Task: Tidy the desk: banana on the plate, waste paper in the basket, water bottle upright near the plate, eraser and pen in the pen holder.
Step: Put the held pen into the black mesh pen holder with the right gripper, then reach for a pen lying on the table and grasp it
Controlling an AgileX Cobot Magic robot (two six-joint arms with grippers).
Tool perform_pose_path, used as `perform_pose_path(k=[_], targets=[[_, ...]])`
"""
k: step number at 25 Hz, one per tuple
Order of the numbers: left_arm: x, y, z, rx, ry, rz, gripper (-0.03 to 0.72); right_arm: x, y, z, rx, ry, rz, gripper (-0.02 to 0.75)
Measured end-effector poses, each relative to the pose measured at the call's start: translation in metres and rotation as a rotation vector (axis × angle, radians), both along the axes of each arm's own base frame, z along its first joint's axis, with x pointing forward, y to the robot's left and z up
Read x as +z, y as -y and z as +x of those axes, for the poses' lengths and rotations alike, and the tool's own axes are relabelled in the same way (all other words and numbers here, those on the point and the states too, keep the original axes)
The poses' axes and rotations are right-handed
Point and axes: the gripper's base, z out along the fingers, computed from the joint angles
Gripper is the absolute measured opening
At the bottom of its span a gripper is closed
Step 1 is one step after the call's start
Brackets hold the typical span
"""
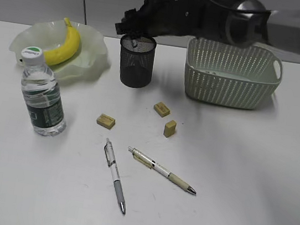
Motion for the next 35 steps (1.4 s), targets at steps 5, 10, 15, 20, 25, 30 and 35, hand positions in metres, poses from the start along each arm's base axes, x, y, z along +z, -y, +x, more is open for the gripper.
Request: perform_pose_path(k=[5, 10, 15, 20, 25, 30, 35], targets=[[0.0, 0.0, 0.0, 0.0, 0.0, 0.0, 0.42, 0.035, 0.007, -0.018, 0.078, -0.086, -0.12, 0.455], [0.0, 0.0, 0.0, 0.0, 0.0, 0.0, 0.42, 0.054, 0.021, -0.043, 0.099, -0.311, -0.226, 0.455], [0.0, 0.0, 0.0, 0.0, 0.0, 0.0, 0.42, 0.061, 0.044, -0.062, -0.009, -0.528, -0.376, 0.455], [0.0, 0.0, 0.0, 0.0, 0.0, 0.0, 0.42, 0.068, 0.06, -0.078, -0.043, -0.672, -0.507, 0.452], [0.0, 0.0, 0.0, 0.0, 0.0, 0.0, 0.42, 0.094, 0.072, -0.095, -0.049, -0.66, -0.499, 0.414], [0.0, 0.0, 0.0, 0.0, 0.0, 0.0, 0.42, 0.121, 0.099, -0.136, -0.051, -0.653, -0.497, 0.371], [0.0, 0.0, 0.0, 0.0, 0.0, 0.0, 0.42, 0.125, 0.139, -0.196, -0.055, -0.691, -0.524, 0.366]])
